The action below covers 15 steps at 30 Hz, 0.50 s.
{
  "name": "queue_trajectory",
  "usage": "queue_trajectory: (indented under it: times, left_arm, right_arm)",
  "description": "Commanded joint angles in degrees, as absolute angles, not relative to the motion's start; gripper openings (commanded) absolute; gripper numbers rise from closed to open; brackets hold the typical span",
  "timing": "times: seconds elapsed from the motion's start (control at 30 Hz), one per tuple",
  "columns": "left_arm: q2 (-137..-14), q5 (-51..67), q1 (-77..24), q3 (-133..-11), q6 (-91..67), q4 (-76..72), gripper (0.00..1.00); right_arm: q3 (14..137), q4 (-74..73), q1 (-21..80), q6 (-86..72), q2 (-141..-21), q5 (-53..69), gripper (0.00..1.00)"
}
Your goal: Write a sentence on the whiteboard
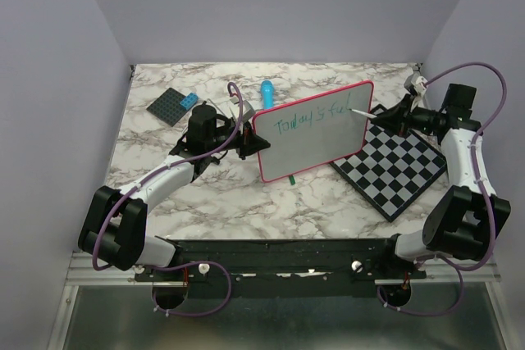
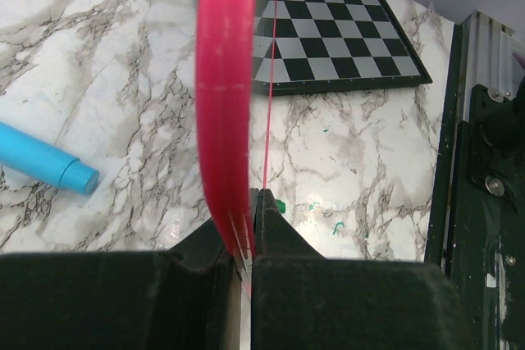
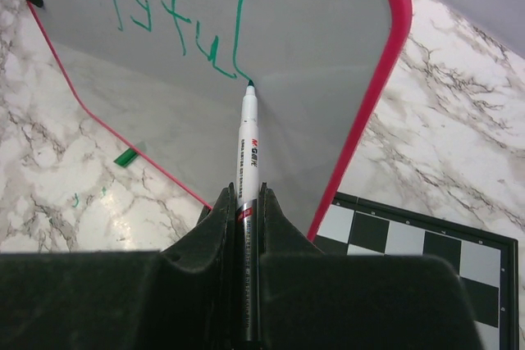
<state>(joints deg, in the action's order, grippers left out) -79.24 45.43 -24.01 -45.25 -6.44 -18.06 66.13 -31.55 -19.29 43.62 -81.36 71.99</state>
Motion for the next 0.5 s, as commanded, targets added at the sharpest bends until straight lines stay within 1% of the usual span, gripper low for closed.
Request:
queue_trajectory:
  times: [0.0, 0.3, 0.47]
  left_arm:
    - [-81.39, 43.50, -24.35, -44.12, -2.29, -8.96, 0.00]
    - [-81.48, 43.50, -24.35, -44.12, -2.29, -8.96, 0.00]
    - [-81.65, 43.51, -24.35, -44.12, -2.29, -8.88, 0.00]
  right_arm:
    - [66.71, -33.13, -20.83, 45.70, -82.18, 71.28, 0.01]
    - [70.75, -35.59, -21.18, 45.18, -80.86, 76.99, 0.01]
    - [71.46, -31.39, -21.18, 40.70, -79.81, 76.56, 0.00]
